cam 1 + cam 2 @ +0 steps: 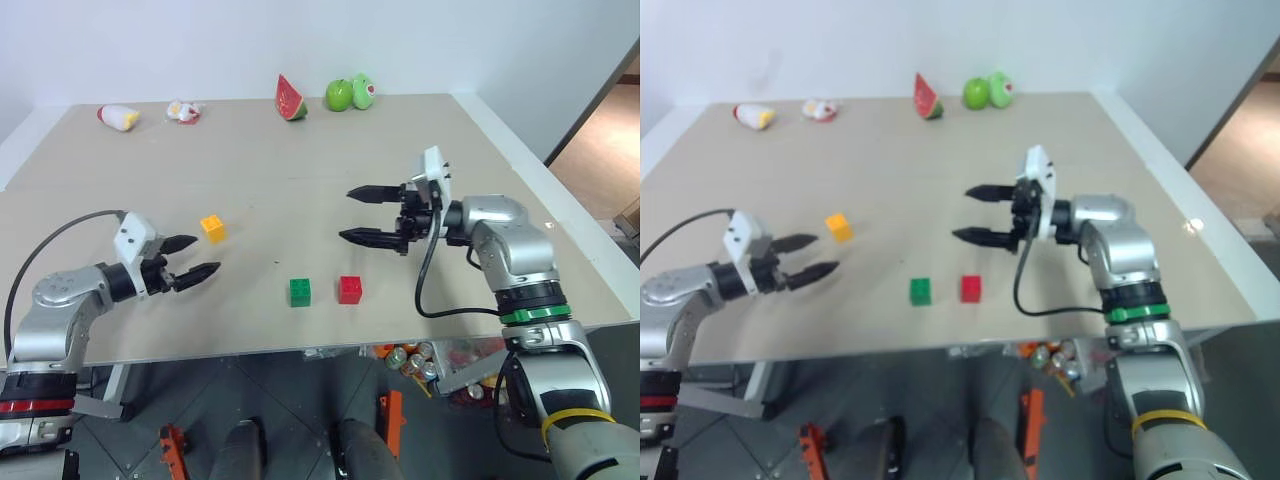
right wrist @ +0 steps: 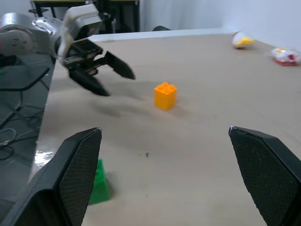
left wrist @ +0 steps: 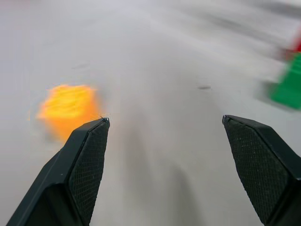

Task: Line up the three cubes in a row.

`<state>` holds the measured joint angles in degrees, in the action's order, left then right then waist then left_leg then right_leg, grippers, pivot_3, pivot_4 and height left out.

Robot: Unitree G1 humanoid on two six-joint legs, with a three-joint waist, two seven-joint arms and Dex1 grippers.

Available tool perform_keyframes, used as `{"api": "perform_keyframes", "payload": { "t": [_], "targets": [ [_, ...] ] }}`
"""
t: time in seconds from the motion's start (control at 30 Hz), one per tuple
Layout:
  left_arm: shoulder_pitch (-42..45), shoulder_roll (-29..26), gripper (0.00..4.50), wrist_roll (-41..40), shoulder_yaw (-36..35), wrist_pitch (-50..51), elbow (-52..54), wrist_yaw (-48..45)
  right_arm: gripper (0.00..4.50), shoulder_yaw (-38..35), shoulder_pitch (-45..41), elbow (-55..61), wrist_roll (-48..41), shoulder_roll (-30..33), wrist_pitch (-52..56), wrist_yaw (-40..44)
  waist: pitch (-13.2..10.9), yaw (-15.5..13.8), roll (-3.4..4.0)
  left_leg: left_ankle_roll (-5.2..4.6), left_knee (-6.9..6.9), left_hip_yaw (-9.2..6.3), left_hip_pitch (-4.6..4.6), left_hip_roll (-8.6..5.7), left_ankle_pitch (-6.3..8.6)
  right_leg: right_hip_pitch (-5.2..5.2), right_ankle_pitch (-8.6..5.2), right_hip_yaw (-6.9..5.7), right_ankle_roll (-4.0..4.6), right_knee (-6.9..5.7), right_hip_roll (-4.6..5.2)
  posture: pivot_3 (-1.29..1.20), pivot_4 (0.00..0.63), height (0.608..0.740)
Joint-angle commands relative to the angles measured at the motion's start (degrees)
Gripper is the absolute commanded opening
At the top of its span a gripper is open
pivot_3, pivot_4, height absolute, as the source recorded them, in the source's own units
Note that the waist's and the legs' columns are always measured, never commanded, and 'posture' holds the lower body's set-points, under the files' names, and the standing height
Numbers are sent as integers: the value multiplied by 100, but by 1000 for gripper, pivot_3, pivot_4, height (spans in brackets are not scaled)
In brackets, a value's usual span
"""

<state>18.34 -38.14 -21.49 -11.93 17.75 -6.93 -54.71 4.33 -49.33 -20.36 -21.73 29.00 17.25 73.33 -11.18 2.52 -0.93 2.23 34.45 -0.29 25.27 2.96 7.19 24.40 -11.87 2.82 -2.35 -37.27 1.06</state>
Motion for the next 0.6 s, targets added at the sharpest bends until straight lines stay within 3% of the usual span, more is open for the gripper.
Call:
{"api": "perform_keyframes", "payload": {
  "t": [0.03,0.3,0.6],
  "targets": [
    [-43,58,3973,57,-180,-254,-220,262,4500,-15,-19,269,-26,-61,-61,12,0,-2,0,0,0,0,0,-1,0,0,0,0,0,0,0,0,150,740],
    [483,136,3973,421,56,-944,-1559,389,4500,-89,160,522,-88,-114,71,-102,1,-12,-1,0,0,-1,0,1,0,0,2,-3,2,-1,-2,0,150,740],
    [1779,336,3973,849,452,-1591,-3231,236,4500,-271,529,1032,-257,-51,324,-415,4,-23,-6,1,1,4,3,0,0,1,4,-1,-3,0,-2,0,150,740]
  ]
}}
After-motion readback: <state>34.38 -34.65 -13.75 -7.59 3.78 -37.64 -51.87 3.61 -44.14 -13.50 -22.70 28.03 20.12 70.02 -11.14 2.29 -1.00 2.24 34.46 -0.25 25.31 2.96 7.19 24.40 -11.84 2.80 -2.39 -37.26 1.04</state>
